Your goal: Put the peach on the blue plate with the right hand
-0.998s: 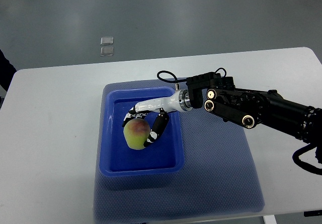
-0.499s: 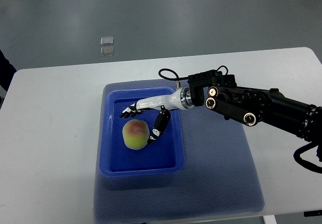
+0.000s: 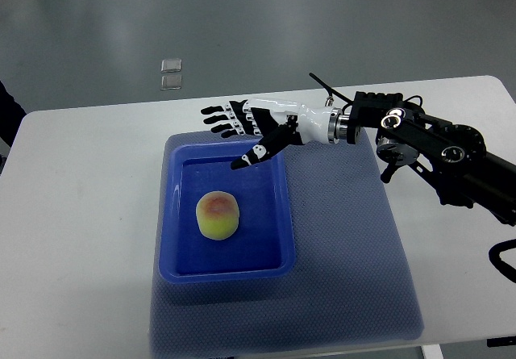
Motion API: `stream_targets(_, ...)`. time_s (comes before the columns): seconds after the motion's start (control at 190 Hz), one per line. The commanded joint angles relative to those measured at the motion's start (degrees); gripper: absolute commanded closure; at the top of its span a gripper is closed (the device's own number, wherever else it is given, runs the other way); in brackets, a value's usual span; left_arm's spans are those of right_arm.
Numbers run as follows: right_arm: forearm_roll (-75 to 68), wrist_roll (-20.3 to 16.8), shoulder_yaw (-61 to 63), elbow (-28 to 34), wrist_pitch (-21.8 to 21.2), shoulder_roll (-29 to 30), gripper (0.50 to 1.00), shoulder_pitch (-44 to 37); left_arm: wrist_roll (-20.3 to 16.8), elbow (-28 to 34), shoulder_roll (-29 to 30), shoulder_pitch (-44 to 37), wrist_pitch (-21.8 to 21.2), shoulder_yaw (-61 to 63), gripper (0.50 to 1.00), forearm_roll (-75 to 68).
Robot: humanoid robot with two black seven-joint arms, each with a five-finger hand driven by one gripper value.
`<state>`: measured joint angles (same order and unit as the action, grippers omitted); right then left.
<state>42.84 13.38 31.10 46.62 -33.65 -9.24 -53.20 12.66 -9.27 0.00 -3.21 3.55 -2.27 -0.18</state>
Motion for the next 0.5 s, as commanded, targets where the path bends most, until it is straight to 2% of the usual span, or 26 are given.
stream_targets(0.0, -5.6, -0.2, 4.8, -1.1, 0.9, -0.3, 0.570, 3.8, 0.0, 0.0, 0.0, 0.2, 0.1, 0.1, 0.500, 0.0)
stream_targets(0.105, -8.1, -0.2, 6.5, -2.8, 1.0, -0.4, 0.570, 5.7, 0.0, 0.0, 0.0, 0.3, 0.1, 0.1, 0.500, 0.0)
stream_targets(0.121, -11.0, -0.2, 7.3, -4.3, 0.9, -0.5, 0.570, 7.5, -0.1, -0.1, 0.0, 0.3, 0.1, 0.0, 0.500, 0.0)
stream_targets(0.236, -18.6, -0.4, 7.5, -5.5, 0.9, -1.7, 0.570, 9.9, 0.0, -0.3, 0.0, 0.3, 0.1, 0.0, 0.500, 0.0)
stream_targets(0.389, -31.6, -5.6, 7.5, -6.4, 1.3, -2.4, 0.570, 12.7, 0.0, -0.4, 0.0, 0.3, 0.1, 0.0, 0.500, 0.0)
stream_targets(0.494, -36.3, -6.3, 7.1, -7.2, 2.8, -3.2, 0.570, 13.5, 0.0, -0.4, 0.0, 0.3, 0.1, 0.0, 0.500, 0.0)
